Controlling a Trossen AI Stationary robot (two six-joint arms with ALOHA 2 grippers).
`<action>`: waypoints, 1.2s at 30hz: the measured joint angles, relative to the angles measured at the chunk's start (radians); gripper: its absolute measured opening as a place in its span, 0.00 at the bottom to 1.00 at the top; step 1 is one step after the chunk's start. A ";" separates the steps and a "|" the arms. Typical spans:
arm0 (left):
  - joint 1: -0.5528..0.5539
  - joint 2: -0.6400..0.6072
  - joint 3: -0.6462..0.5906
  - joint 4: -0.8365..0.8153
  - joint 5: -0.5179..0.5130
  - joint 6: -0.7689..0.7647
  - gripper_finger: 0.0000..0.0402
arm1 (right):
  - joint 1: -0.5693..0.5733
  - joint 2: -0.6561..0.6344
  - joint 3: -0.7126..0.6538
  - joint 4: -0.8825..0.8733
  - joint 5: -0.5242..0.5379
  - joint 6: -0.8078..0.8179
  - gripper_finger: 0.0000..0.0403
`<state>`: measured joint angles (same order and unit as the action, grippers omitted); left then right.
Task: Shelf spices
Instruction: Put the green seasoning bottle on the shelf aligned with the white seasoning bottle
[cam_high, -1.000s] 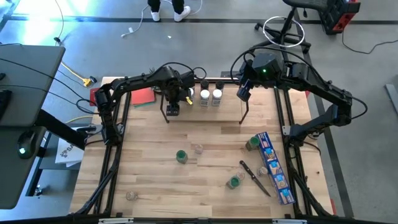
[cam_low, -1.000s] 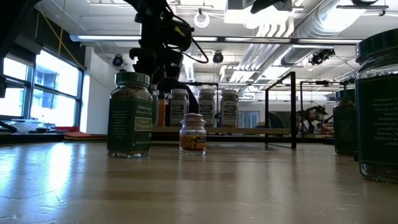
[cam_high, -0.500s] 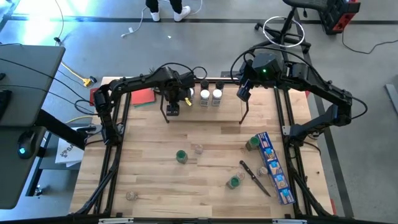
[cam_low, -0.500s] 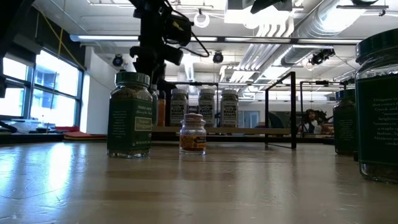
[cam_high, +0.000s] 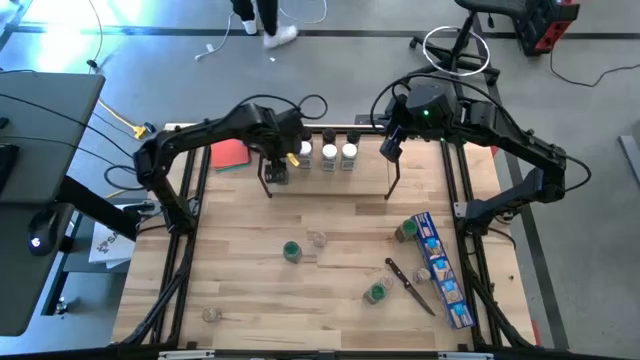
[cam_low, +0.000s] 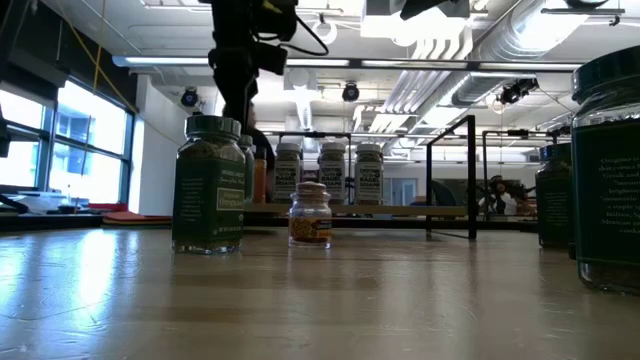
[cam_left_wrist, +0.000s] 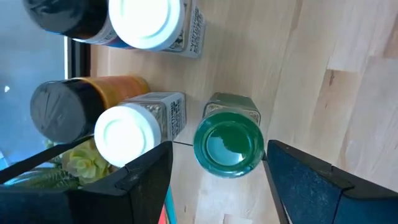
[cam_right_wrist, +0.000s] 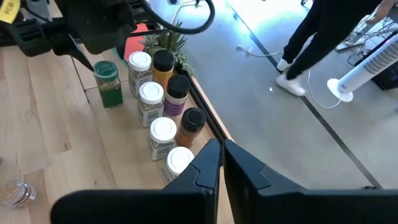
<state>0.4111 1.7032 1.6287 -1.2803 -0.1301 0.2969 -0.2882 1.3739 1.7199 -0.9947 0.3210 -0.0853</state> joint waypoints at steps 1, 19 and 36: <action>-0.002 -0.006 0.000 0.000 -0.006 -0.007 0.64 | 0.000 0.000 0.000 0.000 0.000 0.000 0.03; -0.184 -0.316 0.000 0.131 -0.150 -0.578 0.64 | 0.000 0.018 0.000 -0.009 -0.179 0.128 0.03; -0.304 -0.340 -0.041 0.075 -0.208 -0.635 0.64 | 0.276 0.038 0.000 -0.457 -0.435 0.131 0.54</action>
<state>0.1074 1.3628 1.5877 -1.2049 -0.3378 -0.3382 -0.0127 1.4121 1.7203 -1.4513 -0.1139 0.0455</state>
